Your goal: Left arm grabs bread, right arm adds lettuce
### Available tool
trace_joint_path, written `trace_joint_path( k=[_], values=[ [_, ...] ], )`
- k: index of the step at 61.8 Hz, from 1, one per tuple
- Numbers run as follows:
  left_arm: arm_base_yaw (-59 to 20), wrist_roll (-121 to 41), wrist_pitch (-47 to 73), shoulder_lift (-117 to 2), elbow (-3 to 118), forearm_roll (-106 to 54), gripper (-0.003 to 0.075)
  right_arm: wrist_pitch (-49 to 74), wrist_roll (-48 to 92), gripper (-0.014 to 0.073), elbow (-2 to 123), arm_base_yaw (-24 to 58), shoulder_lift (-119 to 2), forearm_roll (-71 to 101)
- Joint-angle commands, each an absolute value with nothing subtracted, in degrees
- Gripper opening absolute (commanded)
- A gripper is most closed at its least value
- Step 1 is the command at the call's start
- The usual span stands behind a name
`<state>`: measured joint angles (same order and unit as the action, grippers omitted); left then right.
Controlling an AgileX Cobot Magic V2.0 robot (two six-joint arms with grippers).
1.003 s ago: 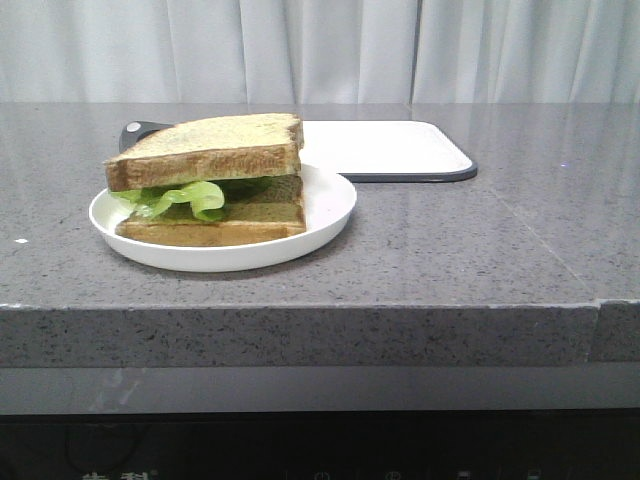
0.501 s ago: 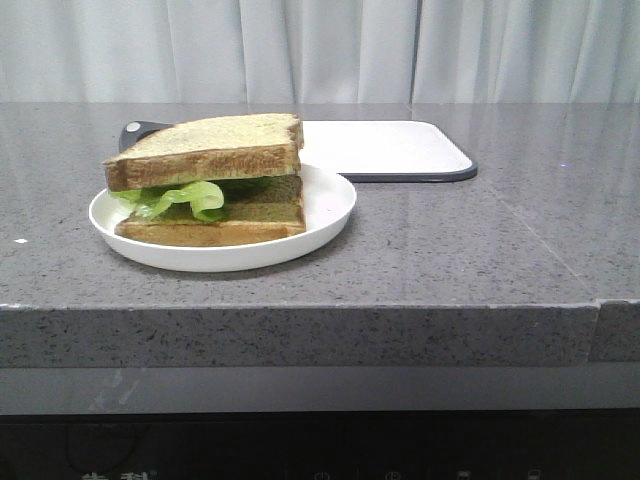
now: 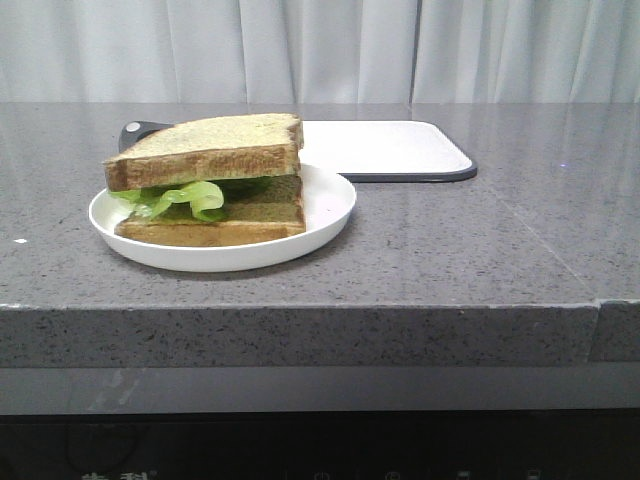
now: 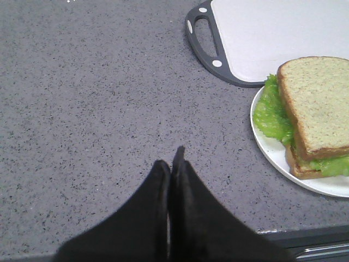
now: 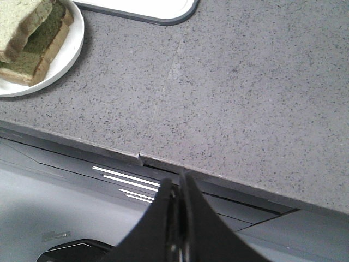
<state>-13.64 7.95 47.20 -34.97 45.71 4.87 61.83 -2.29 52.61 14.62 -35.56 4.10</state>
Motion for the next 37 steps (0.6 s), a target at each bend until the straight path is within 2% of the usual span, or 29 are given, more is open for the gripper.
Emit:
trace_joint_path(
  k=[1, 17, 37],
  values=[
    [-14.12, 8.64, 42.78, -35.06, 47.11, 5.33, -0.002, 57.75, -1.69, -0.0118, 54.01, 14.23, -35.65, 3.81],
    [-11.66, 8.64, 37.75, -31.46, 41.06, 5.27, -0.002, 57.81, -1.69, -0.0118, 54.01, 14.23, -35.65, 3.81],
    [-2.46, 8.64, 14.26, -14.92, 16.41, -5.07, -0.002, 57.86, -1.69, -0.0118, 54.01, 14.23, -35.65, 3.81]
  ],
)
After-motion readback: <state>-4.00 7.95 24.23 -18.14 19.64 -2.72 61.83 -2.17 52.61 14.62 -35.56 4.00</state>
